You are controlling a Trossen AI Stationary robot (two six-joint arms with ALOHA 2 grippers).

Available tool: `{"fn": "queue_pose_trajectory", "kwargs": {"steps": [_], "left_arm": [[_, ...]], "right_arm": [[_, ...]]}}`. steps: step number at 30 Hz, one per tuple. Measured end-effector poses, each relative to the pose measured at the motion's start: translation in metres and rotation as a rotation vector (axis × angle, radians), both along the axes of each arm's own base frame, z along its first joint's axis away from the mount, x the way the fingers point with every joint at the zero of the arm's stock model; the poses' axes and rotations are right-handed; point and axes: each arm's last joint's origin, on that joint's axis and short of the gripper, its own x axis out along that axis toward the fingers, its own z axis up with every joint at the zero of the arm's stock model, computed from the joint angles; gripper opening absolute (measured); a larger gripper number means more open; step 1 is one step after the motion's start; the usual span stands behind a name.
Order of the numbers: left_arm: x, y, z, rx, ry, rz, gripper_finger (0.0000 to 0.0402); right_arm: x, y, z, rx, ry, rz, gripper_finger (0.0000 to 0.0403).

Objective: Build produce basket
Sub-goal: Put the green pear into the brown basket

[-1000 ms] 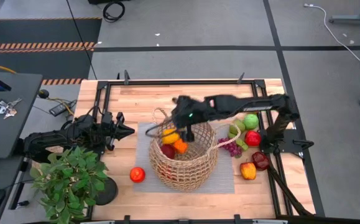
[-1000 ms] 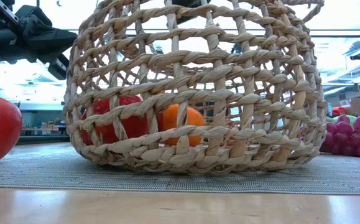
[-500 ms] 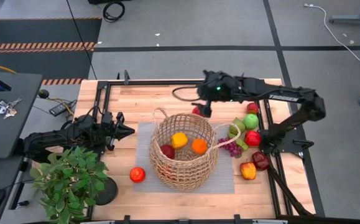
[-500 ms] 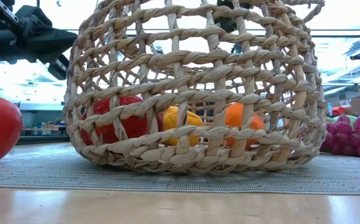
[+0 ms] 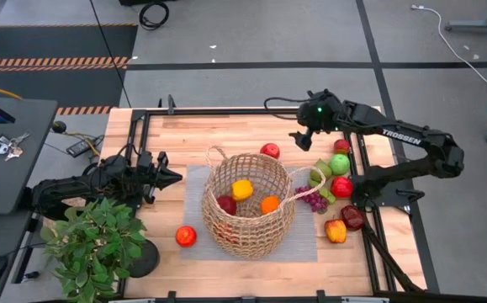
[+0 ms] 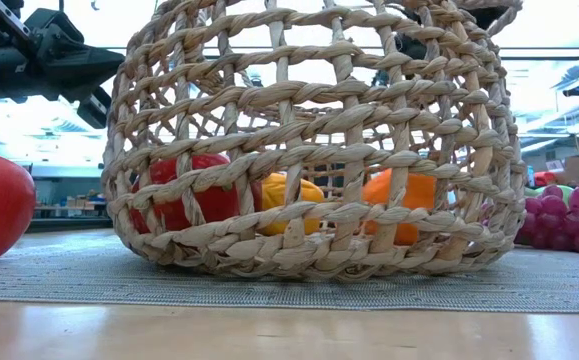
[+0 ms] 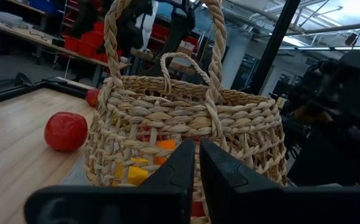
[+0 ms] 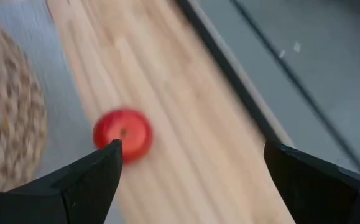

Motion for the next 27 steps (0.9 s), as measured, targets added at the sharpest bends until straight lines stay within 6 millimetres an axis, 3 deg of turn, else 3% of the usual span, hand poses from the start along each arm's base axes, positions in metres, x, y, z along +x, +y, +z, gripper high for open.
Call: {"fn": "queue_pose_trajectory", "kwargs": {"steps": [11,27], "left_arm": [[0.000,0.000,0.000,0.000,0.000,0.000,0.0028],[0.000,0.000,0.000,0.000,0.000,0.000,0.0031]], "right_arm": [[-0.026,0.023,-0.037,0.378,0.209,-0.139,0.0393],[-0.040,0.046,-0.104,0.468,0.380,-0.207,0.0393]]}}
